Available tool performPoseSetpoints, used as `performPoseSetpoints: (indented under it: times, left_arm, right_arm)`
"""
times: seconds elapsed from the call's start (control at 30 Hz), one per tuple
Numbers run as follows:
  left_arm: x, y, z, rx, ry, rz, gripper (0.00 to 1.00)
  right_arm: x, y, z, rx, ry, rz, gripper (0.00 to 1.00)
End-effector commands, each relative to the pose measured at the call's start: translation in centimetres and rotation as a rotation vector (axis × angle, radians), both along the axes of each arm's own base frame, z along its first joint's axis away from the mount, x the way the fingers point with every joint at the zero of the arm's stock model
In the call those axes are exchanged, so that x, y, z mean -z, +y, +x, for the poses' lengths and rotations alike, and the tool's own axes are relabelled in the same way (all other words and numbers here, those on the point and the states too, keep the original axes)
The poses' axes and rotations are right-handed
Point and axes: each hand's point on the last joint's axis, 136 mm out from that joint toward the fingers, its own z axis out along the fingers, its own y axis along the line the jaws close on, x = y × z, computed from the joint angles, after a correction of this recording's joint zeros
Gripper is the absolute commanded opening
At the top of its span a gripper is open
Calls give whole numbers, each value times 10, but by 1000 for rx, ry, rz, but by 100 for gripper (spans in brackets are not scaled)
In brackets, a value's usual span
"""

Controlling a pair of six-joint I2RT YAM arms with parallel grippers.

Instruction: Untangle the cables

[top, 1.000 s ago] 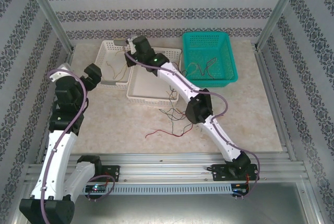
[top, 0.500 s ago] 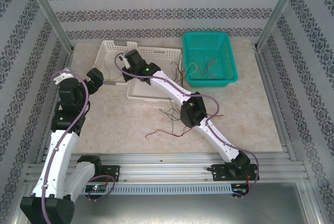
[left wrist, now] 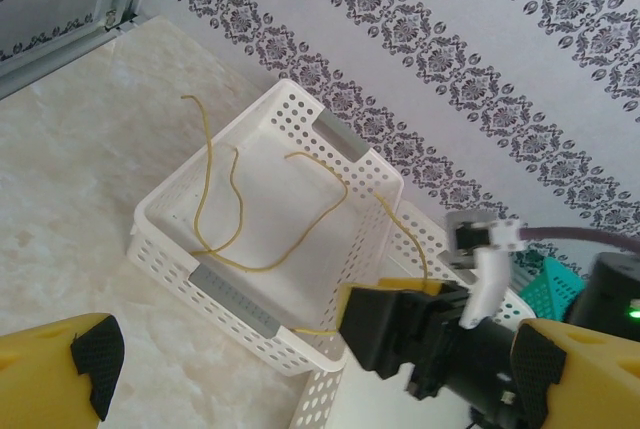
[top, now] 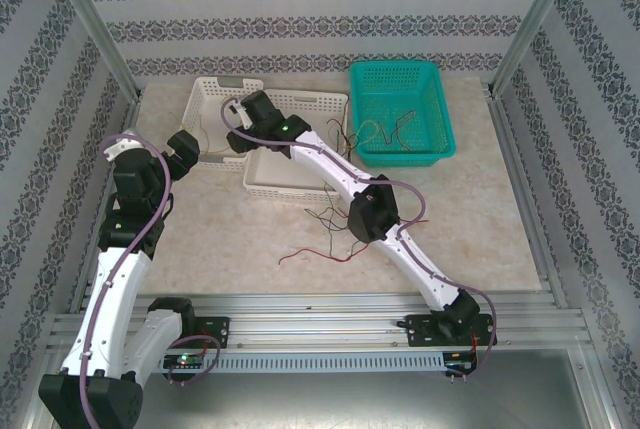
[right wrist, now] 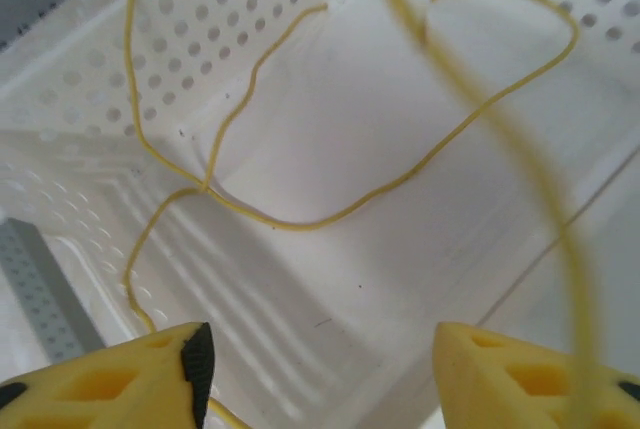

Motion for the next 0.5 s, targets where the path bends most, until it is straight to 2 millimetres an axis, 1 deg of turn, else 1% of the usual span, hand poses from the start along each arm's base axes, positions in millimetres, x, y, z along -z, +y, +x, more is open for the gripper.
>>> performPoseSetpoints:
  times: [0.0,0.13,0.23,0.3,0.4,0.47]
  left_arm:
    - [-1,0,0,3,-3,5,100]
    - [0,0,0,2,5,8,100]
    - [1,0,0,2,9,8,100]
    - [2,-1,1,6,12,5,100]
    - [6,-2,1,14,25,2,100]
    - [8,-5,1,25,40,-6,100]
  right_arm:
    - [-100,-19,-1,26,-132,67,65]
    - [-126,-27,-9,20,-156,69,68]
    - [-145,-35,-18,16,-158,68,69]
    - [-161,-43,-27,6,-170,57,68]
    - [-185,-69,-38,37,-193,7,68]
    - [-188,-90,-47,67,-181,-37,68]
